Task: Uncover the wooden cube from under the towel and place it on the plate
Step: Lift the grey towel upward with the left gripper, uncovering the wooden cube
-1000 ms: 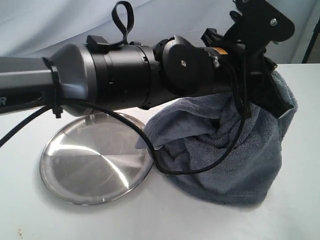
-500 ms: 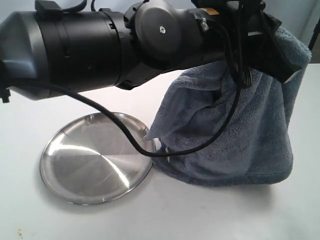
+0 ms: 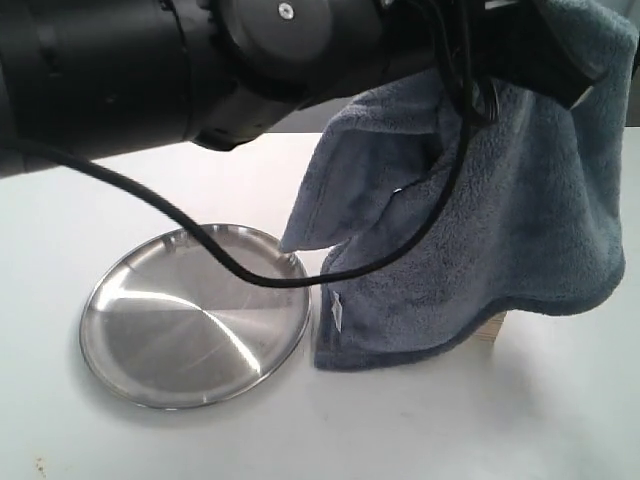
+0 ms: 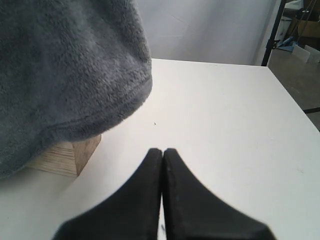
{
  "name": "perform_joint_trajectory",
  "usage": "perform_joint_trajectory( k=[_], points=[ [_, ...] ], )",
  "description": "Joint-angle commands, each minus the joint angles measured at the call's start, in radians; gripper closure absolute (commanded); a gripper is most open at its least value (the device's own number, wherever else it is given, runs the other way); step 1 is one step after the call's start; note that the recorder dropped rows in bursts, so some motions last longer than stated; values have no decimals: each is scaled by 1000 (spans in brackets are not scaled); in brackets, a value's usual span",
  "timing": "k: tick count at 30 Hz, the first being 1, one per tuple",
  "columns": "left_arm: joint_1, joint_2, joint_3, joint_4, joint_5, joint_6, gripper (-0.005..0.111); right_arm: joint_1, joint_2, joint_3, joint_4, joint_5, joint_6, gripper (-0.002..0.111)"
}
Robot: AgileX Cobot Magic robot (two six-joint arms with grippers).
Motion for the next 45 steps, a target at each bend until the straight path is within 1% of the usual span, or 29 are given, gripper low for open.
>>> perform_joint_trajectory(
  k=[1,9,21,26,37,45],
  points=[
    [2,-54,-7,7,-53,-1,107,3,-6,4,-8,-4,2,108],
    [2,-79,-7,7,-103,-1,107,3,-6,4,-8,-4,2,108],
    [2,-79,-7,7,-108,1,107,3,-6,4,-8,-4,2,108],
    [2,-83,-7,7,-140,1,107,3,-6,4,-8,-4,2,108],
    [2,-149,-7,7,-138,26,107,3,-6,4,-8,-4,2,108],
    [2,-212,-7,7,-81,50,107,3,-6,4,-8,-4,2,108]
  ],
)
